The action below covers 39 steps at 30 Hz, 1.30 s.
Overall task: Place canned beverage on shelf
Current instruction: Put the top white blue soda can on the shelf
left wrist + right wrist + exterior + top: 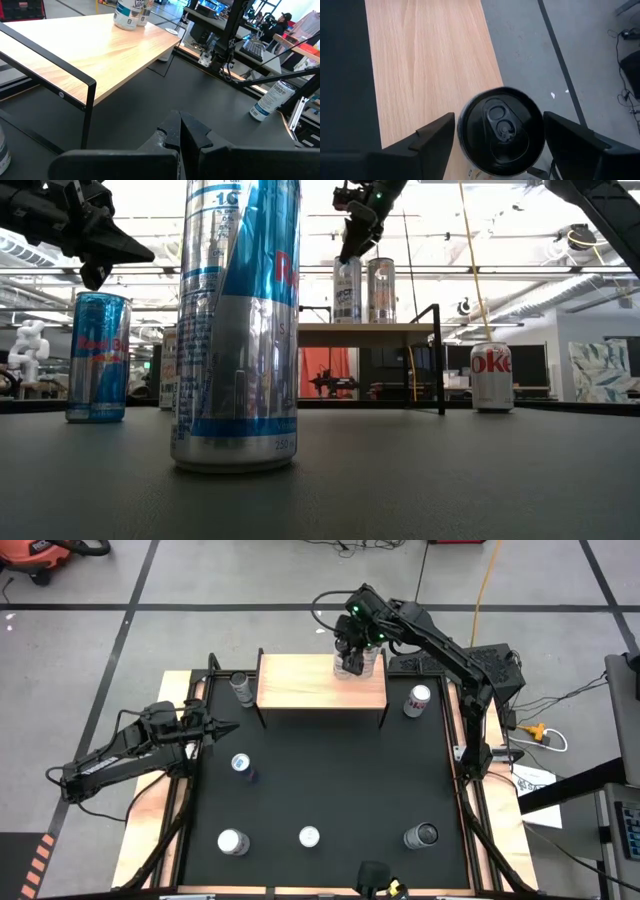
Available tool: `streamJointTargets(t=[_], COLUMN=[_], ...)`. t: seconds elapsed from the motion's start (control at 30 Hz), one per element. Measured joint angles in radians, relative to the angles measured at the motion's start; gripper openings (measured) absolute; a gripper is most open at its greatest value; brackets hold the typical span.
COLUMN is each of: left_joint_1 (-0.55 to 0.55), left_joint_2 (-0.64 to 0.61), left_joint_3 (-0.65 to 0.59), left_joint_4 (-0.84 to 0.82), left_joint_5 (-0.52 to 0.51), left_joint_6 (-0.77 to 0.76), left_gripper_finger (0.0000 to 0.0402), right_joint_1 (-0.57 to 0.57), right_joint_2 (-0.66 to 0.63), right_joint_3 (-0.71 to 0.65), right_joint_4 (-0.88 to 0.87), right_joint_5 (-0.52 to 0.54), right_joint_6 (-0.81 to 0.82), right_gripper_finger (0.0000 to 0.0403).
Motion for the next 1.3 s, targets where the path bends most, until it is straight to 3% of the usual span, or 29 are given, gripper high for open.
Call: streamJointTargets(t=[0.77, 0.97, 1.3], left_joint_1=[0.000, 0.000, 0.000], left_joint_2=[0.000, 0.000, 0.000], left_joint_3=[0.000, 0.000, 0.000], left_joint_4=[0.000, 0.000, 0.000], left_joint_5=[0.000, 0.000, 0.000], left_joint_6=[0.000, 0.000, 0.001], left_gripper_finger=[0.0000, 0.0000, 0.0000], right_joint_1=[-0.001, 0.003, 0.006], right_joint_2=[0.000, -0.011, -0.072], right_joint_3=[0.000, 0.000, 0.000], right_joint_4=[0.080, 0.076, 0.045], right_joint_5=[0.004, 0.105, 0.104], right_joint_6=[-0.034, -0.035, 0.012], right_gripper_finger=[0.0281, 0.0281, 0.0281])
